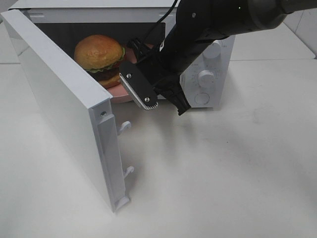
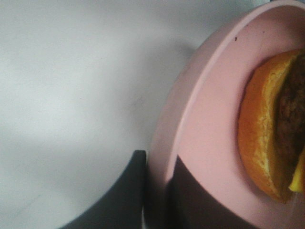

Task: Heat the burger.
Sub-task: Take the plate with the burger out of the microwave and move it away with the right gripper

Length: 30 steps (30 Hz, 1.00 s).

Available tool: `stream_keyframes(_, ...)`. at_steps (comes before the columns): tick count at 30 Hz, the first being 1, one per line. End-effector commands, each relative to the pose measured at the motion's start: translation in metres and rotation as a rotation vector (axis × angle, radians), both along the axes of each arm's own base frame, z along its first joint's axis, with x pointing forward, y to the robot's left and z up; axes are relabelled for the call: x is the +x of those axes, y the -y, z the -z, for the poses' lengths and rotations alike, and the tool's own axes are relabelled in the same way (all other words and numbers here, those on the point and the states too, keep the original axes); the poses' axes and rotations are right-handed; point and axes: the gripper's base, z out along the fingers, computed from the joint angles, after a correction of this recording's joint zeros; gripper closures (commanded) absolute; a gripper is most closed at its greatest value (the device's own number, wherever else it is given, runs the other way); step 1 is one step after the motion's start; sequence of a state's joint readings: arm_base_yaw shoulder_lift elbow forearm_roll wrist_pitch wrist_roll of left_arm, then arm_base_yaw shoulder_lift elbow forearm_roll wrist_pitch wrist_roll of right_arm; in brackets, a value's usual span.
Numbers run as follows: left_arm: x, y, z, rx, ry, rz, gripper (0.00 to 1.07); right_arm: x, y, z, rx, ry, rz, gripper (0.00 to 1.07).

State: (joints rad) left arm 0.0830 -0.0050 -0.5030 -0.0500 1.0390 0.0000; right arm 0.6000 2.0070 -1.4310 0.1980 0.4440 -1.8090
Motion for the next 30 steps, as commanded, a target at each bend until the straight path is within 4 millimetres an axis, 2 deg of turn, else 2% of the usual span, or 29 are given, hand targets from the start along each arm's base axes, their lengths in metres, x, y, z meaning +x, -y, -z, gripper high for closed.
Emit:
stream_keyframes(1, -0.002, 0.0, 0.001, 0.0, 0.017, 0.005, 0.2, -0.001, 0.003, -0.017, 0.047, 0.07, 0.004, 1.07)
stream_keyframes(12, -0.002, 0.0, 0.001, 0.0, 0.017, 0.005, 0.2, -0.025, 0.017, -0.027, 0.125, 0.088, 0.04, 1.07)
stream_keyframes(30, -0.002, 0.0, 0.001, 0.0, 0.017, 0.005, 0.2, -0.075, 0.048, -0.02, 0.152, 0.052, 0.083, 1.07)
